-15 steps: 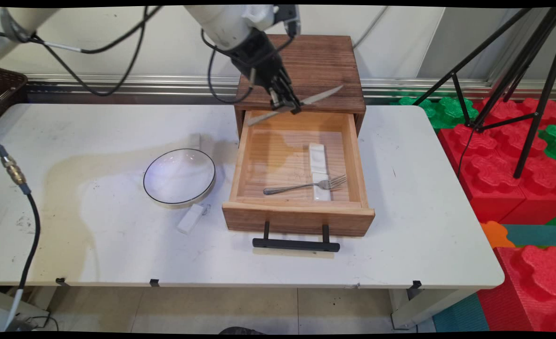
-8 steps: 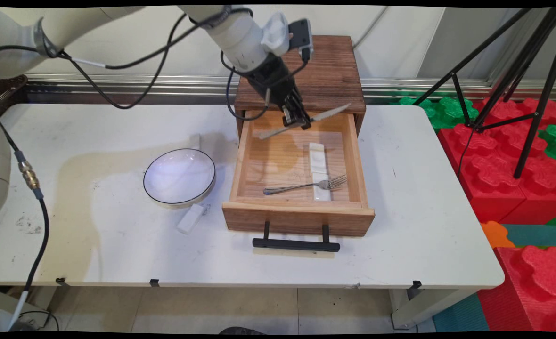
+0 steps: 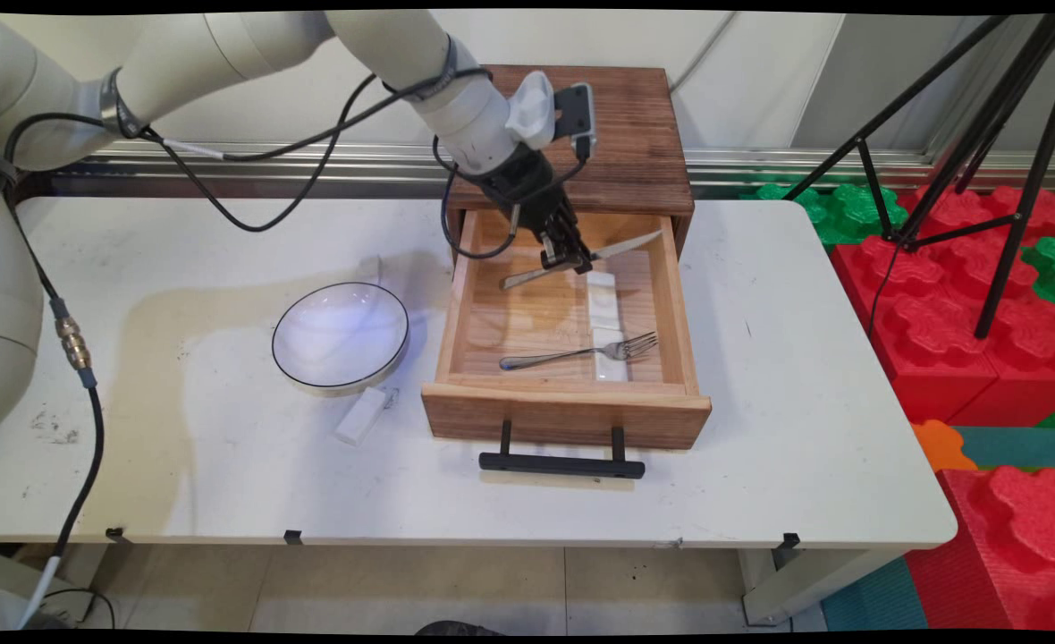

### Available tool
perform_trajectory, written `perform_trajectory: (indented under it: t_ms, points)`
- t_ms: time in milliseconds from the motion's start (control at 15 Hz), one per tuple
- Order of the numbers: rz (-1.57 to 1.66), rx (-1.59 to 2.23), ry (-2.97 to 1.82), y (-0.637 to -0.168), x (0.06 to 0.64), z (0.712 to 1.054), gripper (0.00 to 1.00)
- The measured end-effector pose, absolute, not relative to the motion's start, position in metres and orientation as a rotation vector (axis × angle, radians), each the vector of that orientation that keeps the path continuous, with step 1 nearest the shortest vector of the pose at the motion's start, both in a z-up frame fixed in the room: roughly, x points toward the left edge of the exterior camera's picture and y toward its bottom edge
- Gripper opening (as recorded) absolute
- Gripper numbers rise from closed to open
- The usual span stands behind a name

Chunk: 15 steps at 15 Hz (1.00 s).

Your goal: Place the picked object into the drawer

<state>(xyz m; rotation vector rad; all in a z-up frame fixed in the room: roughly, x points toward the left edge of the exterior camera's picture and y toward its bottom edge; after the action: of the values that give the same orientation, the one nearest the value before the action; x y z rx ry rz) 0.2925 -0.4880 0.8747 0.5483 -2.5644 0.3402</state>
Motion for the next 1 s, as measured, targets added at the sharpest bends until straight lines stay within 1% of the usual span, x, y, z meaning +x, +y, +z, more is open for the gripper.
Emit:
perform_trajectory:
  t_ms: [267,1000]
  points:
    - [0.320,0.553,-2.580,-0.491,0.295,0.857,0.00]
    - [0.284,0.563,-2.604,-0.496,0.300,0.828,0.00]
